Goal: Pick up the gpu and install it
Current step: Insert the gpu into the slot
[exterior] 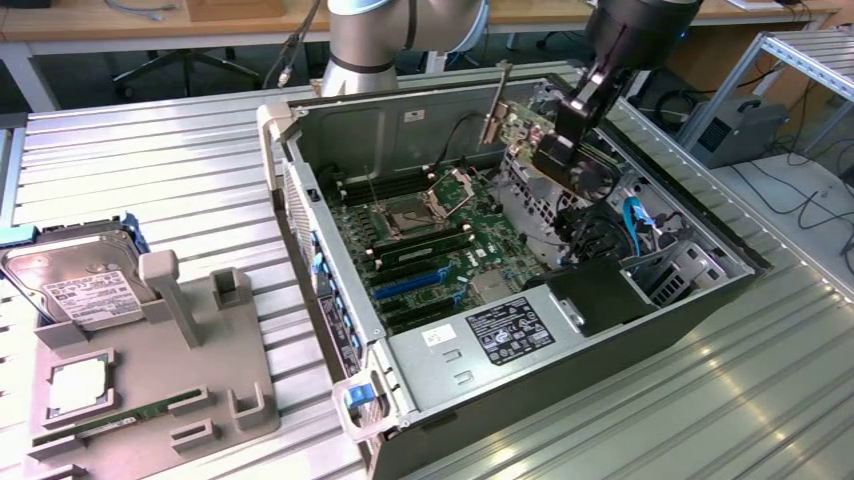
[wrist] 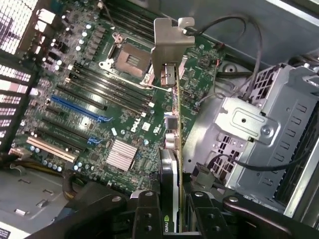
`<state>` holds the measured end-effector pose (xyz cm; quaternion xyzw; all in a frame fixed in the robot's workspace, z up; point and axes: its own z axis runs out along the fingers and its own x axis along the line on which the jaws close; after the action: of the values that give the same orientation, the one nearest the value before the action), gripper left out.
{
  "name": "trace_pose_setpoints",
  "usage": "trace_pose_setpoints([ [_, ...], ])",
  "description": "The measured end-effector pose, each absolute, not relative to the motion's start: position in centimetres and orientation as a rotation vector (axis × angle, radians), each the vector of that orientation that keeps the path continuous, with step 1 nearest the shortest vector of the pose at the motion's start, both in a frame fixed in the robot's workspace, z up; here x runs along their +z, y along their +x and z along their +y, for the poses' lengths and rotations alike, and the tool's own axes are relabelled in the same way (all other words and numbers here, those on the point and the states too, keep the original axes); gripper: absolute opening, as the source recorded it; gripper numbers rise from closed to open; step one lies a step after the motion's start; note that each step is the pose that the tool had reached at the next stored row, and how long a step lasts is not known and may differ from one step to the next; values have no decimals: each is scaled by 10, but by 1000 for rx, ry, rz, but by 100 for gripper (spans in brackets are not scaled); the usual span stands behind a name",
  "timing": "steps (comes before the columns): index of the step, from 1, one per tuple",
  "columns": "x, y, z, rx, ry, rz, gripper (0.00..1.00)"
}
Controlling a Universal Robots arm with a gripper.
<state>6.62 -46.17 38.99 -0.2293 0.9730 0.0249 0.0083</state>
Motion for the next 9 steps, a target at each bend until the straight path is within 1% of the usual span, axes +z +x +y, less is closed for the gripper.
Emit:
trace_pose_setpoints([
  [9,389,66,-461,81,-1125,2922,27],
])
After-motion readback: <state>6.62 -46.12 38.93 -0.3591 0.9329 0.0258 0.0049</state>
